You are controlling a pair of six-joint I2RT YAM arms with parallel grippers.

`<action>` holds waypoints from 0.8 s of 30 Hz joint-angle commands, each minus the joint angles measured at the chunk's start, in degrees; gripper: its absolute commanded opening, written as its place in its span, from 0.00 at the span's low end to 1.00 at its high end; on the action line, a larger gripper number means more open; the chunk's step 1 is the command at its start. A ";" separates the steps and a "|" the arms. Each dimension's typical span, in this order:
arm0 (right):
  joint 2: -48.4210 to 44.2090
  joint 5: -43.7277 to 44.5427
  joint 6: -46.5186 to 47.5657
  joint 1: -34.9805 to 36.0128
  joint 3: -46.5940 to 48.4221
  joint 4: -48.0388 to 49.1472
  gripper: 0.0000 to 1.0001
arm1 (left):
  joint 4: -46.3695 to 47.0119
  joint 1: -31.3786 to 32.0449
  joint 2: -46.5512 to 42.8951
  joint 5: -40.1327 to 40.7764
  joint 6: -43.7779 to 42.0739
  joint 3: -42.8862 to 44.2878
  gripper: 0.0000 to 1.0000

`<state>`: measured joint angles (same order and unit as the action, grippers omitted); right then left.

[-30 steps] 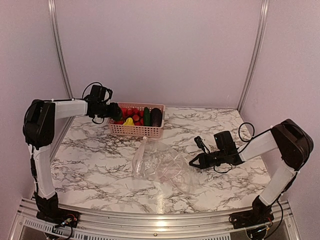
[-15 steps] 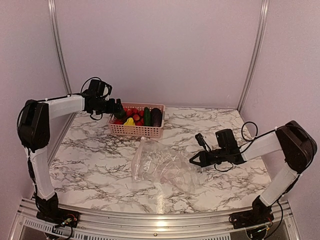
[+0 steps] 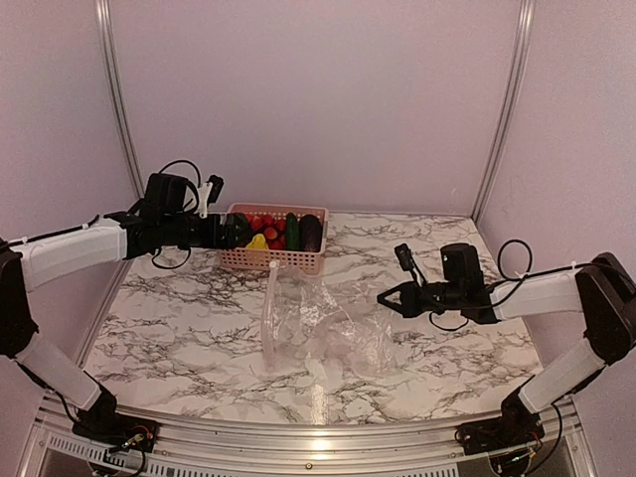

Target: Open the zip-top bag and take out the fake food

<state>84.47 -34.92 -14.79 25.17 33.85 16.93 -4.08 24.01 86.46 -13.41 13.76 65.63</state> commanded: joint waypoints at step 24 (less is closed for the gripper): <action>-4.88 3.90 3.00 -2.88 -0.78 -1.47 0.00 | 36.57 8.95 10.09 -17.38 16.09 -21.86 0.02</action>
<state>81.34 -37.47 -13.43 24.97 31.97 20.05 30.09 33.76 97.03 -31.86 28.97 45.19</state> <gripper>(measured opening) 0.002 0.203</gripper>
